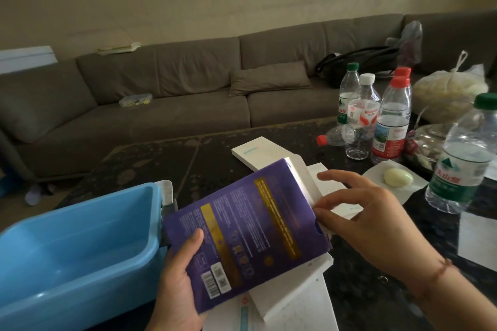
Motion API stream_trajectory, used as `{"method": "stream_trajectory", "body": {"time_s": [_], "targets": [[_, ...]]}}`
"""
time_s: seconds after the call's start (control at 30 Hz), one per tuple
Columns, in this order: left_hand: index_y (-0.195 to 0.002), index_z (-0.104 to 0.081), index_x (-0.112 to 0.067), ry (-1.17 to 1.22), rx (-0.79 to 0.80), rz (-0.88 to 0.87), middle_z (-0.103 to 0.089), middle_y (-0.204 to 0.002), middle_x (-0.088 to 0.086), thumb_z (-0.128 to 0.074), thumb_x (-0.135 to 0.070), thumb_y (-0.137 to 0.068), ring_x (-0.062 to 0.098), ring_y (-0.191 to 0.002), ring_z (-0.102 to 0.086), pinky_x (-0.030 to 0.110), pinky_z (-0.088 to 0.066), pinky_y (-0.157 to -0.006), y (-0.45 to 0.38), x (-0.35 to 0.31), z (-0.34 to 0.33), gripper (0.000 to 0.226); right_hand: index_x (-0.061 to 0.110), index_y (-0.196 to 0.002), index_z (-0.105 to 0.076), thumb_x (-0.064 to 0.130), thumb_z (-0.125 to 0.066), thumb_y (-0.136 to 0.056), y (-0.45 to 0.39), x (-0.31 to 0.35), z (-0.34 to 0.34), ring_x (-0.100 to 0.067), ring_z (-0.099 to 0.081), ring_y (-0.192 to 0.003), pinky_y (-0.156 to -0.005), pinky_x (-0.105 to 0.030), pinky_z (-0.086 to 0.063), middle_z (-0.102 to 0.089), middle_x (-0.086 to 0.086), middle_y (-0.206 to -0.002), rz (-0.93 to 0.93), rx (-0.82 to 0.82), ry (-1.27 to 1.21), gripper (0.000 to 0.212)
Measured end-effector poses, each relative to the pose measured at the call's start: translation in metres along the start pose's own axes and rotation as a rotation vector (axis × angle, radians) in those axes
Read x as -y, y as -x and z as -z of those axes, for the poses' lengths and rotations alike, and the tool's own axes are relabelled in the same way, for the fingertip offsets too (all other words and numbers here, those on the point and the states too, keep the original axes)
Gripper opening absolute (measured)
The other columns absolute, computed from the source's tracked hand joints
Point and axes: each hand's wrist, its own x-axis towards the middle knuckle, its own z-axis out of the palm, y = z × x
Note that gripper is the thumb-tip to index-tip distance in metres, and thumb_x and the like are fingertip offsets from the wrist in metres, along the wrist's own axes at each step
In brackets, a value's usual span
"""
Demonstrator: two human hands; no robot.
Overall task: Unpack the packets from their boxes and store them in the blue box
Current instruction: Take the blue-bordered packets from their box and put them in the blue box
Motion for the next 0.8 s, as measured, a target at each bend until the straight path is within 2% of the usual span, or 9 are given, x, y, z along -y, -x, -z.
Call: {"method": "stream_trajectory", "body": {"time_s": [0.07, 0.13, 0.2, 0.27, 0.37, 0.47, 0.6, 0.7, 0.8], "targets": [[-0.114, -0.069, -0.011, -0.023, 0.004, 0.0, -0.074, -0.103, 0.021, -0.066, -0.028, -0.072, 0.034, -0.08, -0.074, 0.054, -0.051, -0.089, 0.0, 0.0, 0.0, 0.045, 0.044, -0.074, -0.074, 0.027, -0.076, -0.081, -0.001, -0.003, -0.002, 0.007, -0.061, -0.084, -0.077, -0.019, -0.049, -0.047, 0.038, -0.123, -0.024, 0.033, 0.001, 0.018], [-0.113, -0.069, -0.011, -0.048, 0.008, -0.016, -0.074, -0.101, 0.021, -0.065, -0.027, -0.073, 0.033, -0.079, -0.074, 0.052, -0.052, -0.087, 0.0, 0.001, 0.001, 0.043, 0.042, -0.072, -0.076, 0.025, -0.075, -0.083, -0.003, -0.008, -0.005, 0.004, -0.057, -0.102, -0.093, -0.033, -0.051, -0.048, 0.039, -0.12, -0.066, 0.076, -0.022, 0.02], [-0.113, -0.069, -0.011, -0.06, 0.019, -0.014, -0.074, -0.1, 0.02, -0.064, -0.026, -0.074, 0.033, -0.078, -0.075, 0.051, -0.053, -0.083, 0.0, 0.001, 0.002, 0.042, 0.04, -0.07, -0.077, 0.023, -0.075, -0.083, -0.005, -0.011, -0.007, 0.001, -0.055, -0.112, -0.099, -0.043, -0.05, -0.049, 0.041, -0.113, -0.111, 0.118, -0.096, 0.022], [-0.115, -0.068, -0.012, -0.053, 0.028, -0.001, -0.074, -0.102, 0.02, -0.069, -0.028, -0.07, 0.034, -0.081, -0.074, 0.051, -0.053, -0.082, 0.0, 0.002, 0.004, 0.047, 0.035, -0.07, -0.078, 0.022, -0.075, -0.082, -0.006, -0.014, -0.007, 0.0, -0.056, -0.115, -0.095, -0.044, -0.053, -0.053, 0.036, -0.111, -0.149, 0.164, -0.205, 0.019], [-0.111, -0.072, -0.013, -0.044, 0.047, -0.002, -0.074, -0.105, 0.021, -0.087, -0.036, -0.051, 0.036, -0.086, -0.074, 0.053, -0.053, -0.086, -0.001, 0.003, 0.006, 0.066, 0.024, -0.073, -0.079, 0.019, -0.074, -0.08, -0.005, -0.013, -0.005, 0.01, -0.048, -0.117, -0.083, -0.031, -0.058, -0.057, 0.03, -0.116, -0.171, 0.188, -0.345, 0.01], [-0.117, -0.067, -0.013, -0.026, 0.072, -0.078, -0.076, -0.097, 0.016, -0.069, -0.03, -0.069, 0.03, -0.077, -0.075, 0.046, -0.053, -0.077, -0.003, 0.006, 0.008, 0.051, 0.038, -0.08, -0.08, 0.031, -0.072, -0.075, -0.006, -0.016, -0.009, 0.004, -0.054, -0.117, -0.082, -0.033, -0.056, -0.055, 0.03, -0.123, -0.095, 0.148, -0.308, 0.012], [-0.114, -0.067, -0.02, -0.126, 0.114, -0.204, -0.074, -0.086, 0.011, -0.058, -0.016, -0.066, 0.023, -0.073, -0.073, 0.042, -0.053, -0.068, -0.003, 0.008, 0.006, 0.049, 0.028, -0.08, -0.08, 0.011, -0.069, -0.085, -0.007, -0.026, -0.017, -0.015, -0.07, -0.091, -0.066, -0.032, -0.058, -0.065, 0.01, -0.118, -0.209, 0.138, -0.464, 0.021], [-0.113, -0.061, -0.033, -0.342, 0.262, -0.345, -0.074, -0.1, 0.005, -0.056, -0.012, -0.071, 0.019, -0.093, -0.072, 0.032, -0.057, -0.072, -0.006, 0.002, -0.003, 0.047, 0.022, -0.077, -0.078, 0.001, -0.064, -0.085, -0.007, -0.027, -0.013, -0.016, -0.071, -0.088, -0.066, -0.03, -0.058, -0.071, -0.001, -0.11, -0.187, 0.03, -0.591, 0.027], [-0.107, -0.047, -0.032, -0.694, 0.219, -0.47, -0.066, -0.102, 0.001, -0.069, -0.012, -0.082, 0.014, -0.094, -0.066, 0.014, -0.048, -0.079, -0.024, 0.006, -0.006, 0.039, 0.03, -0.072, -0.074, 0.002, -0.069, -0.082, -0.005, -0.02, -0.006, -0.001, -0.064, -0.099, -0.081, -0.018, -0.055, -0.069, 0.013, -0.108, 0.22, -0.317, -0.347, 0.03]]}}
